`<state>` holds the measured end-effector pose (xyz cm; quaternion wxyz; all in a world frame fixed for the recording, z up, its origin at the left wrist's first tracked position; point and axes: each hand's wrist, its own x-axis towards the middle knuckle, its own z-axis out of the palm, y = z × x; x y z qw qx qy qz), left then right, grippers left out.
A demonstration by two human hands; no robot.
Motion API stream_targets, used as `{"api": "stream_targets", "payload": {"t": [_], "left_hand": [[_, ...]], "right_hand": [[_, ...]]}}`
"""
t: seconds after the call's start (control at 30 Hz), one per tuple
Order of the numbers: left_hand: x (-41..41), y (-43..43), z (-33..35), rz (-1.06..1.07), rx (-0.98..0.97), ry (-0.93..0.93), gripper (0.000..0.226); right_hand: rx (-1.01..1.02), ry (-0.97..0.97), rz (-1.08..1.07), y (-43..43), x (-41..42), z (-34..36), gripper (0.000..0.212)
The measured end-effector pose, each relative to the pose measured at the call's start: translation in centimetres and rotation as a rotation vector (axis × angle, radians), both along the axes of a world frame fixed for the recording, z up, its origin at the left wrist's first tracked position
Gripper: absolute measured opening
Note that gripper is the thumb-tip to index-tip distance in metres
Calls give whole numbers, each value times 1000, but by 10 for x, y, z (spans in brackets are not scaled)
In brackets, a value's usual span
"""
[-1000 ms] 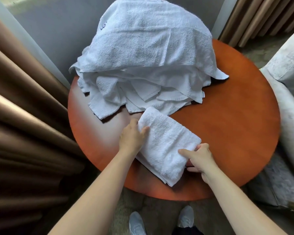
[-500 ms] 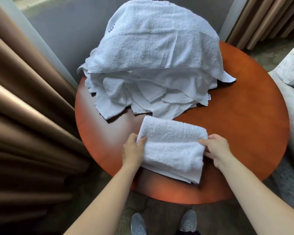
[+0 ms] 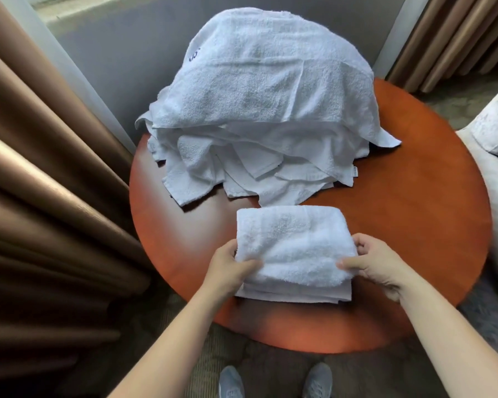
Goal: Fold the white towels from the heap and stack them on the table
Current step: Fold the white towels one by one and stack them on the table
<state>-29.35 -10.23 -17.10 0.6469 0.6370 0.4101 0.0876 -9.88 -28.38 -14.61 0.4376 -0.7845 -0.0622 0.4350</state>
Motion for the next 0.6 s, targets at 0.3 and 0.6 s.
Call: {"api": "stream_targets", "payload": {"t": [0.3, 0.6], "left_hand": [[4, -8, -4, -54, 644, 334, 52], [48, -29, -33, -316, 1151, 337, 62]], "right_hand": [[-471, -464, 239, -14, -3, -1, 64], [-268, -1008, 510, 36, -52, -47, 67]]}}
